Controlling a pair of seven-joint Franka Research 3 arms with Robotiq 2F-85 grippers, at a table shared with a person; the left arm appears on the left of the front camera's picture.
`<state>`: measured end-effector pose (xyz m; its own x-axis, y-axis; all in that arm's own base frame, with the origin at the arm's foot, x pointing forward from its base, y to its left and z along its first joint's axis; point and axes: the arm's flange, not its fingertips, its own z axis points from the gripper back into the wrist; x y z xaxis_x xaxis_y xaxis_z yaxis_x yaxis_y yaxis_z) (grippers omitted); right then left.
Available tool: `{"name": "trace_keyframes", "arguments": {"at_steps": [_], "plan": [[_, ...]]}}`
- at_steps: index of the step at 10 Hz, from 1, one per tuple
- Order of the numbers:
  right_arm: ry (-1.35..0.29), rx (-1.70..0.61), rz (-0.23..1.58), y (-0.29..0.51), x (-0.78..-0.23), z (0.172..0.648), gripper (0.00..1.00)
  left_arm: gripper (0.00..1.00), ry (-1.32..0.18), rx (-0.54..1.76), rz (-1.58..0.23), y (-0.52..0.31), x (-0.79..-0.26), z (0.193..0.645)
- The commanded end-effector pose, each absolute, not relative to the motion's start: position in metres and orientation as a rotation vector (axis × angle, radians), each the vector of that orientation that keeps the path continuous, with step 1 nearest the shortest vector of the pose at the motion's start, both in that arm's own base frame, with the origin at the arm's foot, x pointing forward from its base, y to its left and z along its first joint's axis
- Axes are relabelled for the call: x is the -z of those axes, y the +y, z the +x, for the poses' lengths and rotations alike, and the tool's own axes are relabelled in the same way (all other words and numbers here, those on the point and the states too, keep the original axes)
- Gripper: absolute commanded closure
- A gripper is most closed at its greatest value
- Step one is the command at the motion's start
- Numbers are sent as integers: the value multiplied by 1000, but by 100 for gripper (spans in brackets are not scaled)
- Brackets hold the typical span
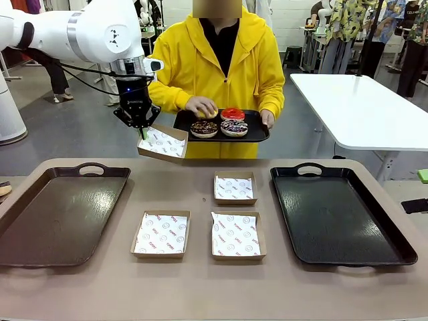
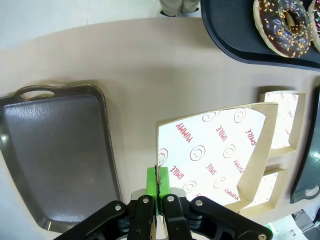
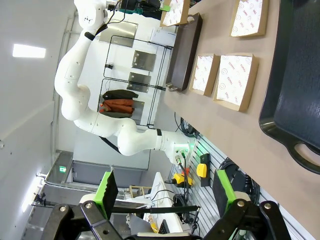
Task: Individually package the donuts and arrange them on the tray.
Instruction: Place the picked Paper togo box on the Handle tray while simultaneously picking up another Paper togo box from the table with the other hand.
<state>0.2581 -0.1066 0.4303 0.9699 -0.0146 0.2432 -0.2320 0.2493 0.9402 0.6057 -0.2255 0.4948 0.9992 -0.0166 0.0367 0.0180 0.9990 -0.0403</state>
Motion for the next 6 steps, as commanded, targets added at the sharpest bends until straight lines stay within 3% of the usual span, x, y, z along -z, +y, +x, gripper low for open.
{"name": "trace_keyframes", "arguments": {"at_steps": [1, 6], "plan": [[-228, -158, 1326, -107, -430, 257, 0, 100, -43, 16, -42, -224, -495, 606], [-228, -158, 1326, -107, -430, 257, 0, 100, -43, 16, -42, -224, -495, 606]]}}
